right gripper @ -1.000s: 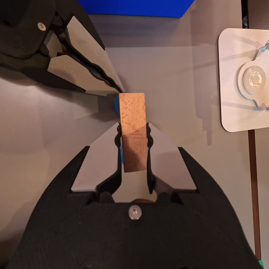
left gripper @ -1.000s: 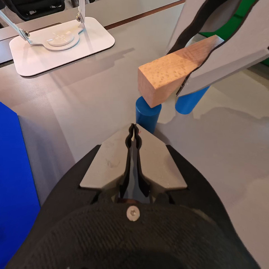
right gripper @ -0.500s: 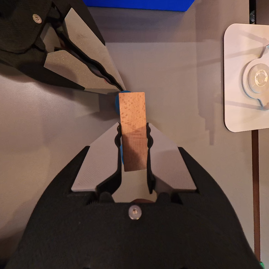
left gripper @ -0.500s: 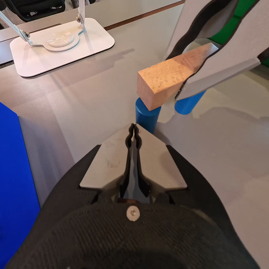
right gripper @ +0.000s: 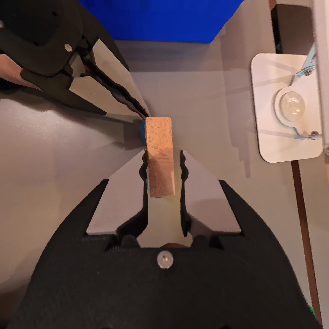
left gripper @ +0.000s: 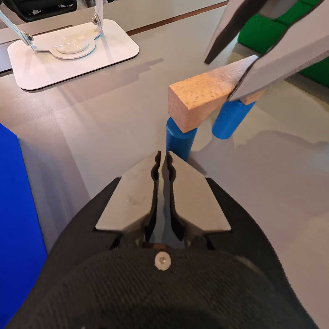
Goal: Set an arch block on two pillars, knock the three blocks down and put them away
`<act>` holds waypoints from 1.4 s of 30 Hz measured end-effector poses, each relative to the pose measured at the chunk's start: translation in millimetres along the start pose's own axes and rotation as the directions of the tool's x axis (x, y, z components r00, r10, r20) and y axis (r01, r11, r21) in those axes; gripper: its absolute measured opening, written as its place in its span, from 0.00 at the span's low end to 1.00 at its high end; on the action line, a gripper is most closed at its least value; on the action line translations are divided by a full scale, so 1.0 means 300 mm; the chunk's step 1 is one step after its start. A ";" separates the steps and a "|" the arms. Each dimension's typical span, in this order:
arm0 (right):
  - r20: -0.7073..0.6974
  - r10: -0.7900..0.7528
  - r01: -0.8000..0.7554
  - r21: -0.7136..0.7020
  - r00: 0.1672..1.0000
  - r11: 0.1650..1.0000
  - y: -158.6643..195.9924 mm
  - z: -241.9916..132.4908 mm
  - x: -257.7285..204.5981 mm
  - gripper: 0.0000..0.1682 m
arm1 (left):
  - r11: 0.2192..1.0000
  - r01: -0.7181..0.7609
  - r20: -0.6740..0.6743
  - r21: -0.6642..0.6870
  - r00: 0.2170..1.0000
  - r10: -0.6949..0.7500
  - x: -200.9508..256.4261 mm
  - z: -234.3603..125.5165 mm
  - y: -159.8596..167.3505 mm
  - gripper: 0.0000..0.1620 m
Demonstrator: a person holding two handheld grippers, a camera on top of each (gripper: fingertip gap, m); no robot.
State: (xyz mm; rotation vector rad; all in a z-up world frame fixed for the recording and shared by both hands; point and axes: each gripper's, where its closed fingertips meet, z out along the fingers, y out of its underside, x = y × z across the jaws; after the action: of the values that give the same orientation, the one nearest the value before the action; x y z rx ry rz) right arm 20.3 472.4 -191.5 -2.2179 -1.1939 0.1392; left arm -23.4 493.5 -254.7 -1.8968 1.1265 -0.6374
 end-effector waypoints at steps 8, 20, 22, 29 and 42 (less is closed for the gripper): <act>-0.255 0.126 -0.036 0.331 0.959 0.943 -0.117 -0.231 0.107 0.17 | 0.999 0.049 0.007 0.014 0.999 -0.049 -0.027 -0.019 0.005 0.09; -0.551 0.403 -0.125 0.472 0.731 0.873 0.236 -0.219 0.037 0.09 | 0.998 0.036 0.224 -0.053 0.974 -0.023 -0.140 -0.021 0.041 0.04; -0.561 0.407 -0.106 0.491 0.721 0.865 0.243 -0.224 0.031 0.09 | 0.997 0.009 0.316 -0.076 0.949 0.015 -0.187 -0.016 0.040 0.02; -0.552 0.496 -0.159 0.546 0.670 0.823 0.255 -0.224 0.045 0.17 | 0.983 -0.147 0.395 -0.110 0.901 0.179 -0.158 0.036 -0.008 0.05; -0.580 0.497 -0.208 0.492 0.646 0.845 0.309 -0.169 0.060 0.22 | 0.940 0.325 -0.231 0.108 0.928 -0.294 0.085 0.069 -0.135 0.17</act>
State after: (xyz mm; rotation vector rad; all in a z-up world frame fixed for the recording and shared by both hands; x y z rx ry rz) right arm 116.4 425.2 -198.9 -1.8441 -0.2551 -0.2697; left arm 23.1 489.7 -231.4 -1.9300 0.8837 -1.0911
